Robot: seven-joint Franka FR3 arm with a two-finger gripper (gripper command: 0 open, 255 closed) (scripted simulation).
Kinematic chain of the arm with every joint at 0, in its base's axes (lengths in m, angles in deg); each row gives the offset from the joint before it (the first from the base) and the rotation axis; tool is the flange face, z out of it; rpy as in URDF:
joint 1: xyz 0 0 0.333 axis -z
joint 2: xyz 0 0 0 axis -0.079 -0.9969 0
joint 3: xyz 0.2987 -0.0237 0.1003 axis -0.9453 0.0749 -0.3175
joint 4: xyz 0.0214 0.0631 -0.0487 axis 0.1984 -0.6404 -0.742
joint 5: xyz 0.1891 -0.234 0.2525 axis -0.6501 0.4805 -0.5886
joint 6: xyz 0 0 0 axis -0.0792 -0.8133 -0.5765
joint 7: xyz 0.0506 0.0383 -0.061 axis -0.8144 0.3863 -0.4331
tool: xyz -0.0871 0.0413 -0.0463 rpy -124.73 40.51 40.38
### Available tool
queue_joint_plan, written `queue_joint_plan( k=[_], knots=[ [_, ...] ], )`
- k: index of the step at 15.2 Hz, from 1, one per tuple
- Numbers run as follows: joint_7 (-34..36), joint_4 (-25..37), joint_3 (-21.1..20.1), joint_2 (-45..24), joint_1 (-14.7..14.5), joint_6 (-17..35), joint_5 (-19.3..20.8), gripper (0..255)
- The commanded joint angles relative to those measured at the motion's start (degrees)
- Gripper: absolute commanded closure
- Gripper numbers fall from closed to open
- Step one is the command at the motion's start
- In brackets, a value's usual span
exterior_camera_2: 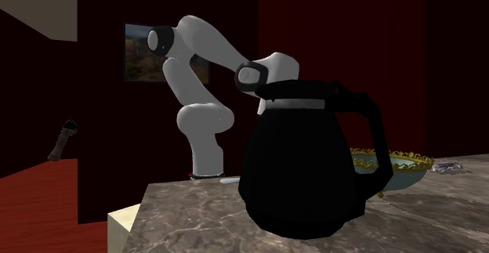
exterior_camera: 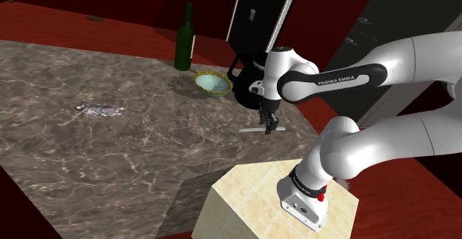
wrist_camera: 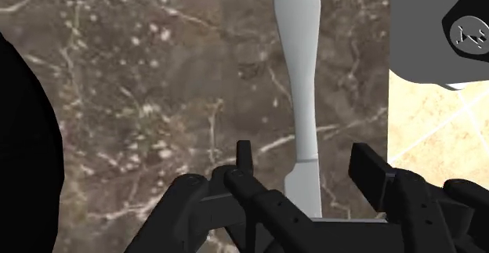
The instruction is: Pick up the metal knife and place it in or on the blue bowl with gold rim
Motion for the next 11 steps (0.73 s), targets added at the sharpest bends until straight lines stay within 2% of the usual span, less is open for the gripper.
queue_joint_plan(
  k=[1, 9, 11],
  knots=[
    [-0.01, -0.22, 0.02, -0.10, -0.03, -0.09, -0.17, 255],
    [-0.03, -0.23, -0.01, -0.11, -0.01, -0.07, -0.19, 255],
    [-0.21, 0.70, -0.28, 1.16, -0.09, -2.26, -0.53, 255]
  ],
)
